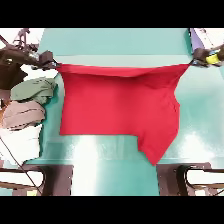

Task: Fold the shirts.

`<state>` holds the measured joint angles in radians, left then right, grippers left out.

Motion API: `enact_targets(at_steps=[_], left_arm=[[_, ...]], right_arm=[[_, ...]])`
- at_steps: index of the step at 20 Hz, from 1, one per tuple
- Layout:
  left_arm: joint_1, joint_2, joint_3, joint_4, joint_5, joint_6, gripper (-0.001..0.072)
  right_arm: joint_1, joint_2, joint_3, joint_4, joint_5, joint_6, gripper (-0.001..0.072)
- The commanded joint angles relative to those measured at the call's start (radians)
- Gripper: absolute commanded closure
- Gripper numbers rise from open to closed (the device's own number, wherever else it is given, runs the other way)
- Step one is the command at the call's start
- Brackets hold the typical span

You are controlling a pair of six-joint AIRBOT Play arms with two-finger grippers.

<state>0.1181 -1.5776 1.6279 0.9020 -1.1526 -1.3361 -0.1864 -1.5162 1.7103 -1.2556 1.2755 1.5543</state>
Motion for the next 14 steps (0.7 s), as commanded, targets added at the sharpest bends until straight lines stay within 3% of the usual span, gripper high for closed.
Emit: enact_targets(at_steps=[1, 4, 6, 12, 14], left_arm=[[0.001, -0.090, -0.003, -0.096, 0.227, 0.064, 0.0685], [0.001, -0.090, 0.002, -0.106, 0.381, 0.089, 0.0685], [0.001, -0.091, 0.002, -0.096, 0.383, 0.120, 0.0685], [0.001, -0.091, -0.007, 0.190, 0.039, 0.149, 0.0685], [0.001, -0.091, -0.045, 0.216, 0.006, 0.147, 0.0685]], right_arm=[[0.043, -0.101, -0.021, 0.003, -0.254, 0.039, 0.0700], [0.067, -0.134, -0.021, -0.006, -0.388, 0.040, 0.0700], [0.078, -0.138, -0.022, -0.022, -0.419, 0.040, 0.0700], [0.093, -0.138, -0.048, -0.180, -0.131, 0.034, 0.0700], [0.100, -0.138, -0.103, -0.180, -0.085, 0.032, 0.0700]])
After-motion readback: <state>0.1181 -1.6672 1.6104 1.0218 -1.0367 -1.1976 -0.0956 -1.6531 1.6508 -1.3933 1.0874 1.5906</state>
